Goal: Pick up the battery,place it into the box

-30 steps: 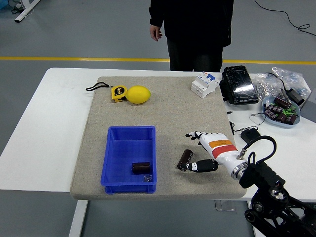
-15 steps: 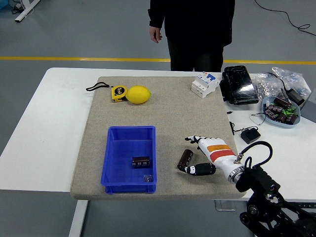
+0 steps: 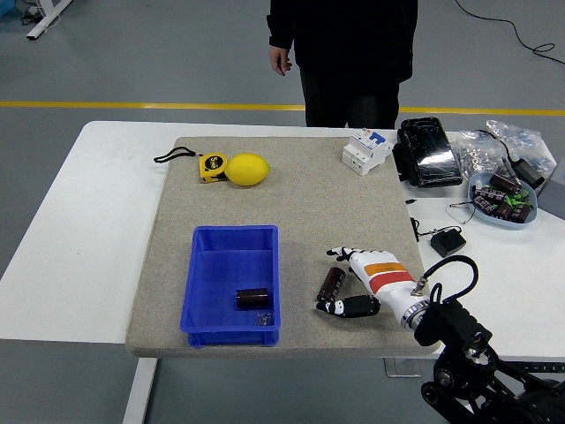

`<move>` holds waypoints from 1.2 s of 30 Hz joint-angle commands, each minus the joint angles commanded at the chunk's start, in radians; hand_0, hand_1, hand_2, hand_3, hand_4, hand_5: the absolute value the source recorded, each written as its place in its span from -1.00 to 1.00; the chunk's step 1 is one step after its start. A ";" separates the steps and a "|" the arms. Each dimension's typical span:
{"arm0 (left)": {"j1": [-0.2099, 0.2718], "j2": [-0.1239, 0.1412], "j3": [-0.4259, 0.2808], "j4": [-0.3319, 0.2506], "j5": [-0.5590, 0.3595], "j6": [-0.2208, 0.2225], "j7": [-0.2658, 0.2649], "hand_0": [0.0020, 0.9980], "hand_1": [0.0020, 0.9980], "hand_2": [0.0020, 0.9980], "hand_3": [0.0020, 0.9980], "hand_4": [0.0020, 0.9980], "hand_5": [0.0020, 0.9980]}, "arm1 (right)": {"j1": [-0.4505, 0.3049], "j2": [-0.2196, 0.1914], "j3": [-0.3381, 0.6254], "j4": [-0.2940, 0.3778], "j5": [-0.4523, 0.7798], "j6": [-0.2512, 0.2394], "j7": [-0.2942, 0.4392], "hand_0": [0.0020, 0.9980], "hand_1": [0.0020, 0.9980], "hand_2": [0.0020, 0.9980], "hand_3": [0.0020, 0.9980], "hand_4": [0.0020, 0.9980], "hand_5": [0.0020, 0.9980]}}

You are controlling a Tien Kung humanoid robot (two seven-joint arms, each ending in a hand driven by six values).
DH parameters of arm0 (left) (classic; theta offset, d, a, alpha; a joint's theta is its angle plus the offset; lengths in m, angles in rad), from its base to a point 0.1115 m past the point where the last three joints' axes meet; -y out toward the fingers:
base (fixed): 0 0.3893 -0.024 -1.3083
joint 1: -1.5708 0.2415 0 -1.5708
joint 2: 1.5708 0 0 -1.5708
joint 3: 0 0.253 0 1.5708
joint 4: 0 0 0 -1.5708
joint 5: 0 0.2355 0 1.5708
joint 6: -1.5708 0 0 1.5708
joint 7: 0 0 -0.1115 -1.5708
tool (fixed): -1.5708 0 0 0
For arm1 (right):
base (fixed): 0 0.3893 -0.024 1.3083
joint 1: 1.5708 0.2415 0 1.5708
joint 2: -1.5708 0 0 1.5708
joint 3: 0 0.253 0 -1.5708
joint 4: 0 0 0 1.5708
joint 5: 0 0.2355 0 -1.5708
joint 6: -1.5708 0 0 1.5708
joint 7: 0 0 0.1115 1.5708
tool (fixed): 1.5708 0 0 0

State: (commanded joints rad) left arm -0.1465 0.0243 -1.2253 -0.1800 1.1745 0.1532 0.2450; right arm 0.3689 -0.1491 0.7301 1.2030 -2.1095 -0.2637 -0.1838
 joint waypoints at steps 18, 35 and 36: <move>0.002 -0.003 0.022 0.000 -0.016 -0.003 -0.001 0.44 0.35 0.36 0.18 0.26 0.11 | 0.014 0.014 -0.062 -0.068 0.031 -0.091 -0.003 -0.04 0.12 0.38 0.57 1.00 0.04; -0.010 -0.005 0.055 0.000 -0.053 -0.004 -0.005 0.44 0.35 0.37 0.18 0.26 0.11 | 0.024 0.020 -0.067 -0.119 0.055 -0.137 0.020 -0.30 -0.17 0.01 -0.03 1.00 -0.10; -0.010 -0.006 0.056 0.000 -0.055 -0.004 -0.006 0.44 0.35 0.37 0.18 0.26 0.11 | 0.025 0.020 -0.067 -0.120 0.056 -0.141 0.021 -0.30 -0.17 0.01 -0.03 1.00 -0.10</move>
State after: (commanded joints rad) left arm -0.1567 0.0188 -1.1688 -0.1800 1.1198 0.1488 0.2394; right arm 0.3937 -0.1293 0.6628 1.0832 -2.0531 -0.4050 -0.1624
